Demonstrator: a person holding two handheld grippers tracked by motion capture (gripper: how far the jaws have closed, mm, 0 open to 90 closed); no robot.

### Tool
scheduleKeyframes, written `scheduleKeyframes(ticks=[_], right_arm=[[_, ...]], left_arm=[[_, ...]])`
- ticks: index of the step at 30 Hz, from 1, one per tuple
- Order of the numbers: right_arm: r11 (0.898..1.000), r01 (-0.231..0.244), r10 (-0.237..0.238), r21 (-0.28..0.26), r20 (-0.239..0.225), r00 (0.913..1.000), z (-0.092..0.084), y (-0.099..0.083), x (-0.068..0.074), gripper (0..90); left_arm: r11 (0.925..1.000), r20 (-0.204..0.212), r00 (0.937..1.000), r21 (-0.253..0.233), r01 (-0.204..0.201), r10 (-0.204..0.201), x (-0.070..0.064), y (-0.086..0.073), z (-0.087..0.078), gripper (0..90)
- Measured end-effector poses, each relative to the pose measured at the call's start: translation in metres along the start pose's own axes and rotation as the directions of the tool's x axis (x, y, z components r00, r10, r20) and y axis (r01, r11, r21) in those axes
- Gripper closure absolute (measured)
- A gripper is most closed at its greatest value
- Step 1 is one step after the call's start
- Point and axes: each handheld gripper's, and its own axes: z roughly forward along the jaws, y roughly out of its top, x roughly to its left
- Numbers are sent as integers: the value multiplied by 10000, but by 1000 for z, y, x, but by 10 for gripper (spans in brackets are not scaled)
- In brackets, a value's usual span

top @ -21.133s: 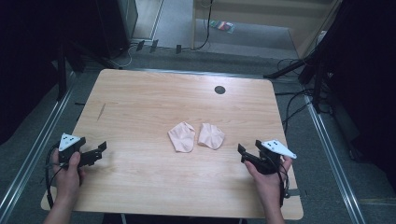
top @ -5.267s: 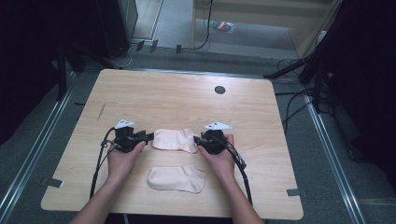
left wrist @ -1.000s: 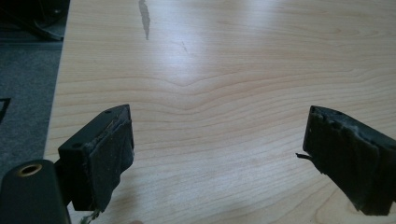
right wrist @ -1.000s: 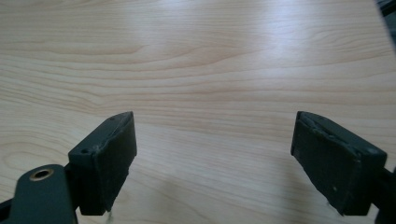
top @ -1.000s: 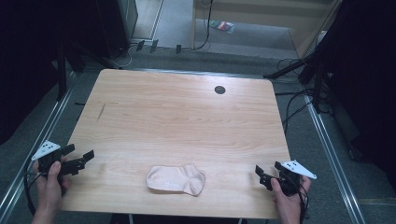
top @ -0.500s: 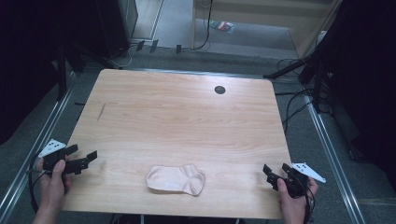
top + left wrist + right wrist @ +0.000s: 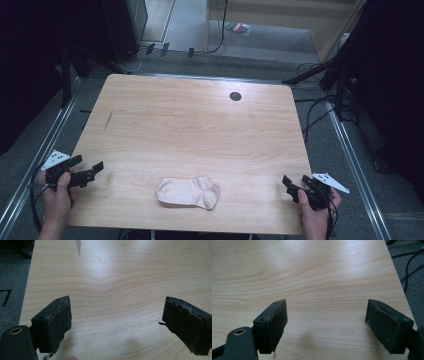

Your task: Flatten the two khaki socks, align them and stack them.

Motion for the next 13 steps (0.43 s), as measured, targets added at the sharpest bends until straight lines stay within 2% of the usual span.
scheduleKeyframes(ticks=[4, 7, 13], right_arm=[[9999, -97, 97, 34, 20, 10000, 0, 0, 0, 179], [9999, 97, -97, 26, 174, 9998, -1, -2, 3, 170], [10000, -23, 25, -85, 221, 9998, -2, -2, 2, 159]], left_arm=[[9999, -13, 10000, -98, 29, -29, 0, -1, -1, 91], [9997, 28, 10000, -221, 66, -66, -1, -2, -3, 91], [9995, -122, 9998, -269, -165, 162, -4, -3, -4, 91]])
